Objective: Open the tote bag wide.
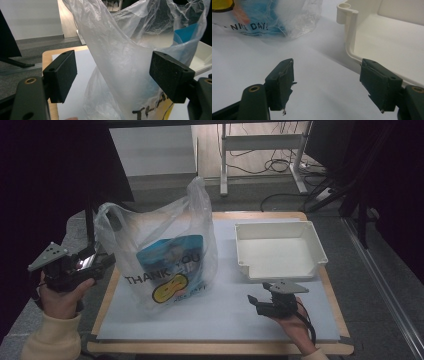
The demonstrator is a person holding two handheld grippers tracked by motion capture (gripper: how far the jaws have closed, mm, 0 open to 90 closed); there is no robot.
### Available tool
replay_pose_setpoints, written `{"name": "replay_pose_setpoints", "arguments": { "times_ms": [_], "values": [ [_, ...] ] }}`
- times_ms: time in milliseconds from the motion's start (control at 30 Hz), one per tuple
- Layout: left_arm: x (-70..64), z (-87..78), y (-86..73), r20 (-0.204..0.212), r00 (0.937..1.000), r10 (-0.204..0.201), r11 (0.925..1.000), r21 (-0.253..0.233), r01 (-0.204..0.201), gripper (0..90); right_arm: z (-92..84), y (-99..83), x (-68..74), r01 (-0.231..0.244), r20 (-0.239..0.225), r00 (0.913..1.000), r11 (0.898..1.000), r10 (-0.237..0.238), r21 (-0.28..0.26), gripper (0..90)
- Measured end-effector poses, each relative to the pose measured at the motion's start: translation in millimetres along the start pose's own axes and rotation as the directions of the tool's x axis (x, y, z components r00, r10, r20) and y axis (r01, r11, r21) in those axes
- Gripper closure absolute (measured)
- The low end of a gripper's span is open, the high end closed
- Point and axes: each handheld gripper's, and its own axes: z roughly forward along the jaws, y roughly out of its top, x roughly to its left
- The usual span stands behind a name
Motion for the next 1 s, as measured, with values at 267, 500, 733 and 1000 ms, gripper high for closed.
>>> {"name": "replay_pose_setpoints", "arguments": {
  "times_ms": [267,500,733,1000],
  "values": [
    [9.3,12.8,3.3,-0.001,0.9998,-0.021,0.9997,0.016,0.021,24.3,0.5,-0.6,-0.3,0.002,0.003,1.0000,1.000,-0.002,0.003,27.5],
    [10.1,23.1,7.6,0.006,0.9999,-0.014,0.9995,0.027,0.014,33.1,0.4,-0.8,-0.2,0.004,0.006,1.0000,1.000,-0.004,0.003,27.5],
    [9.1,30.2,5.7,0.012,0.9998,0.013,0.9995,0.028,-0.013,53.8,-0.2,-0.5,-1.3,-0.006,0.012,0.9999,1.000,0.006,0.003,27.5],
    [6.5,35.3,6.0,0.040,0.9983,0.042,0.9988,0.022,-0.043,77.4,1.4,-0.3,-0.2,0.000,0.011,0.9999,1.000,0.000,0.008,27.5]
  ]
}}
